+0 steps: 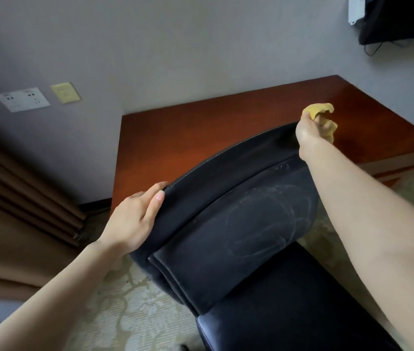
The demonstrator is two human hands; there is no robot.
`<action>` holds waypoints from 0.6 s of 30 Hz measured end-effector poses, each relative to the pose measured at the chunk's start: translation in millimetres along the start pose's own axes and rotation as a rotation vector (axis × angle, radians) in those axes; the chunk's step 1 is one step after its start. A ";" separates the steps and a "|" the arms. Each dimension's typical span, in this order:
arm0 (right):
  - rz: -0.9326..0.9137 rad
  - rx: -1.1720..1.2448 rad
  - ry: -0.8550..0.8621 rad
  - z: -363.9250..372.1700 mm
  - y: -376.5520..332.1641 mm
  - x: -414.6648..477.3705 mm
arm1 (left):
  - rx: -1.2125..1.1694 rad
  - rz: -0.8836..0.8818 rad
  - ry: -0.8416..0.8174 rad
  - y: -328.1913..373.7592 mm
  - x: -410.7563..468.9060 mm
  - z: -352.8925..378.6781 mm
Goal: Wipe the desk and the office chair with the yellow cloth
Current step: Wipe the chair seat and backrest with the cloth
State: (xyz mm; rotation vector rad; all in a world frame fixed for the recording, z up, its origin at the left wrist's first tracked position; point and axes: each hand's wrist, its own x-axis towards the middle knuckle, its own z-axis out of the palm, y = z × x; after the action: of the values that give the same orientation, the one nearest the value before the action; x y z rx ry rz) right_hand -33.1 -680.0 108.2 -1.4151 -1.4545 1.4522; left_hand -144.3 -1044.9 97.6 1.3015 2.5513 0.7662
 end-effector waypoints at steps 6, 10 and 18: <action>-0.080 -0.300 0.124 -0.5 10.2 -23.7 | -0.102 0.010 -0.052 -4.0 7.8 0.3; -0.263 -0.302 0.084 24.0 27.9 -62.8 | -0.221 0.010 -0.049 -3.3 8.5 -0.1; -0.525 -0.314 -0.090 80.8 63.1 -175.3 | -0.580 -0.196 -0.081 -0.7 8.1 -1.4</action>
State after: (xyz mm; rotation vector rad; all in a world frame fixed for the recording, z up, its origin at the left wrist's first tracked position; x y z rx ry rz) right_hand -55.4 -879.1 75.4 -1.0270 -1.9932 0.9951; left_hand -150.2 -1039.3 99.0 0.8602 2.1091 1.2510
